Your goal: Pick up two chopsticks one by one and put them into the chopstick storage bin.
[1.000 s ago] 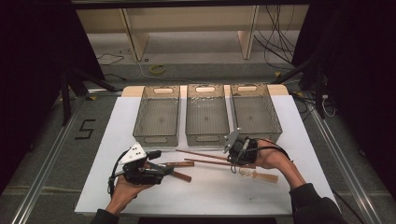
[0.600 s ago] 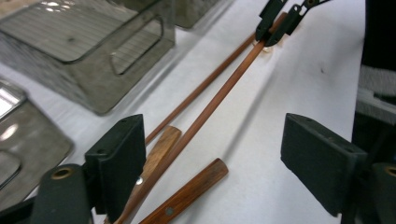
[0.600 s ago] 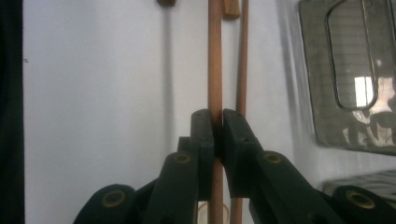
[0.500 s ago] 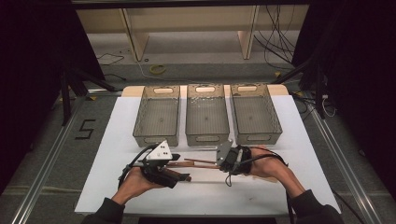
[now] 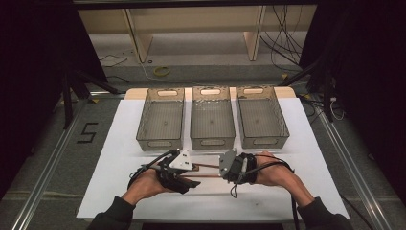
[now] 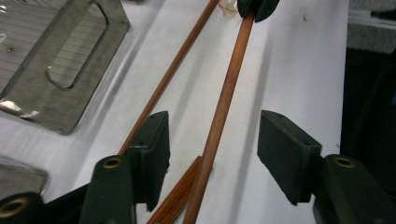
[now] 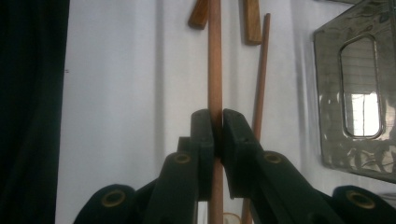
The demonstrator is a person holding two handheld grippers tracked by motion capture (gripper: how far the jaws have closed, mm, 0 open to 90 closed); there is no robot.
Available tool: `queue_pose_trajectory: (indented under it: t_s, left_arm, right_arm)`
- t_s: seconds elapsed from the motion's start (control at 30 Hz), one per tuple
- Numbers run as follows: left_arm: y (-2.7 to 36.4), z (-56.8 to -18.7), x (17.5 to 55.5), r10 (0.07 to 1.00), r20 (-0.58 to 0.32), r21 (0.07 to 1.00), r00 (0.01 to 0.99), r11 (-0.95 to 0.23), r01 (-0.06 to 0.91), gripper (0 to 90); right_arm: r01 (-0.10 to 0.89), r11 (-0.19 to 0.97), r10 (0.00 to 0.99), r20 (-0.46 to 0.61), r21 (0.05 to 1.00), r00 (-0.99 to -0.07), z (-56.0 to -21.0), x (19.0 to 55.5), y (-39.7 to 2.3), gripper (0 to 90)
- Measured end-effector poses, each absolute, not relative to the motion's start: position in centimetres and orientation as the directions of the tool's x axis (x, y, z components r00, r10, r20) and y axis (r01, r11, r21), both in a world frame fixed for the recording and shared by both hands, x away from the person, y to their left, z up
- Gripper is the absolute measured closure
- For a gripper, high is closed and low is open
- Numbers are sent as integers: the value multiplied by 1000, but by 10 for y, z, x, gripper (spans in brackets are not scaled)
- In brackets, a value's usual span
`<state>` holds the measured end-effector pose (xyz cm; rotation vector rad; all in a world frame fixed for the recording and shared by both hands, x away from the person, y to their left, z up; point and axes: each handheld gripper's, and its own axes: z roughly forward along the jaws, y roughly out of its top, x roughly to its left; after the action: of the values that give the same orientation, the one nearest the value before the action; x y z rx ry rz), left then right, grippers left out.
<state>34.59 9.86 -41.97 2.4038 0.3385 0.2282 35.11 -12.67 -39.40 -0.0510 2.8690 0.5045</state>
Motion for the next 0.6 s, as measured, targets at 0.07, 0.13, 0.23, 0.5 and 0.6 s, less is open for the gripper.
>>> queue_pose_trajectory:
  t_s: [0.07,0.13,0.23,0.5,0.6]
  left_arm:
    - [98,-420,346,290,73,648,954,-741,175,491]
    - [97,-420,346,278,71,640,958,-749,170,527]
    - [95,-421,346,255,50,626,966,-761,169,593]
    - [92,-423,345,228,46,590,972,-792,158,721]
    - [92,-424,346,218,33,582,975,-798,158,760]
  right_arm:
    - [-85,943,-8,-232,323,-973,-394,350,-126,841]
    - [-88,943,-12,-230,321,-973,-394,348,-125,840]
    - [-98,941,-23,-230,324,-973,-394,348,-123,840]
    - [-118,942,-43,-235,315,-971,-395,346,-120,840]
    - [-129,942,-56,-234,311,-971,-395,345,-119,840]
